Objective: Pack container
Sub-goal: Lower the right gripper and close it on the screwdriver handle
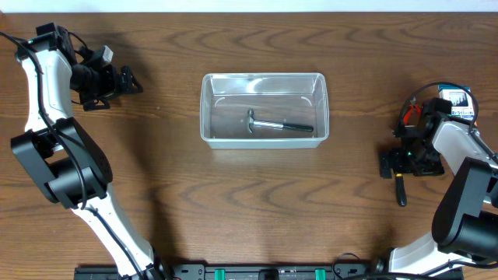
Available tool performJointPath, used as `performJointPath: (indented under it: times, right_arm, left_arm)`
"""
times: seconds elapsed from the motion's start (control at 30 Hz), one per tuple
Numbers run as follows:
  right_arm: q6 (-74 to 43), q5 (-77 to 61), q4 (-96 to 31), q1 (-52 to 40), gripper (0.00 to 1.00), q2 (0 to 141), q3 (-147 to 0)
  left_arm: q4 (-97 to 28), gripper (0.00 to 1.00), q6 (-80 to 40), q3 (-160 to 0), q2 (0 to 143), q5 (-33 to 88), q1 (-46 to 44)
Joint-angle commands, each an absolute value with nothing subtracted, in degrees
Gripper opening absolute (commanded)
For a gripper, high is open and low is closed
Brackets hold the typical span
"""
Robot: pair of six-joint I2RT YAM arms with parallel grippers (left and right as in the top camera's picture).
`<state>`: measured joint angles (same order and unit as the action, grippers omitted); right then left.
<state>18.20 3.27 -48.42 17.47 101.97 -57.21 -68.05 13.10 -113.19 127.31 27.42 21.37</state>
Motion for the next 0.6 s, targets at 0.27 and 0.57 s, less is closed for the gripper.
performJointPath:
  times: [0.27, 0.57]
  right_arm:
    - [17.2, 2.2, -48.2, 18.0, 0.99, 102.5, -54.9]
    - [15.4, 3.2, -48.2, 18.2, 0.99, 102.5, -54.9]
  left_arm:
    - [-68.2, 0.98, 13.2, -114.3, 125.6, 27.1, 21.5]
    - [-68.2, 0.98, 13.2, -114.3, 125.6, 27.1, 21.5]
